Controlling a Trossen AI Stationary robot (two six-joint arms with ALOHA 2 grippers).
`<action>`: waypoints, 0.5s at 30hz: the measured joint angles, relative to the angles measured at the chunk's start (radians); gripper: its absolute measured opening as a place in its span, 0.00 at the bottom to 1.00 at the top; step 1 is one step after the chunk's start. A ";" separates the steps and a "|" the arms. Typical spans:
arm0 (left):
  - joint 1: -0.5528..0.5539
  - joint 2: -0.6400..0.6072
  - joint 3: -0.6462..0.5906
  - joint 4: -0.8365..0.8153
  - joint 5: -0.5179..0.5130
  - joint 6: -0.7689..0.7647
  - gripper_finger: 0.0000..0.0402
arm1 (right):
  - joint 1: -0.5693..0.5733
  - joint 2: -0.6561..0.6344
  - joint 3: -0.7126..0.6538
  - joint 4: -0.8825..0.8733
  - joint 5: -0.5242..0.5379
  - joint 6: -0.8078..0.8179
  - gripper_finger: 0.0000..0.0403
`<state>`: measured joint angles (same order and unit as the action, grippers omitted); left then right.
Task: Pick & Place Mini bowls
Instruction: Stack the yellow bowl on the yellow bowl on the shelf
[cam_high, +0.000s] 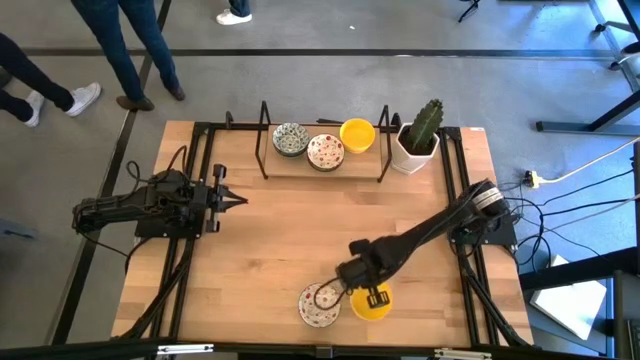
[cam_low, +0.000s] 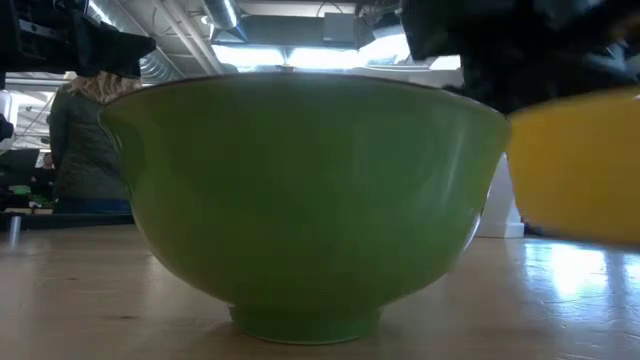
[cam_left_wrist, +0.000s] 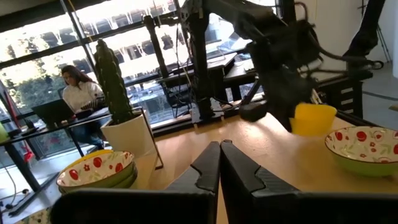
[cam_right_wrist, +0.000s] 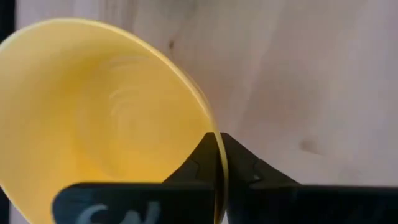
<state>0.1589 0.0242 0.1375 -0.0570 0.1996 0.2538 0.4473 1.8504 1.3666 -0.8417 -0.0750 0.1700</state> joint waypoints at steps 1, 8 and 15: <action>0.000 0.000 0.000 0.000 0.000 0.000 0.01 | -0.010 -0.019 0.000 -0.016 -0.001 -0.003 0.02; 0.000 0.000 0.000 -0.007 0.000 0.002 0.01 | -0.065 -0.200 0.000 -0.100 0.108 -0.027 0.01; 0.000 0.000 0.000 -0.008 0.000 0.002 0.02 | -0.130 -0.456 0.000 -0.116 0.186 0.000 0.01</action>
<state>0.1589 0.0241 0.1375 -0.0649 0.2001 0.2562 0.3175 1.3945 1.3666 -0.9577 0.1108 0.1698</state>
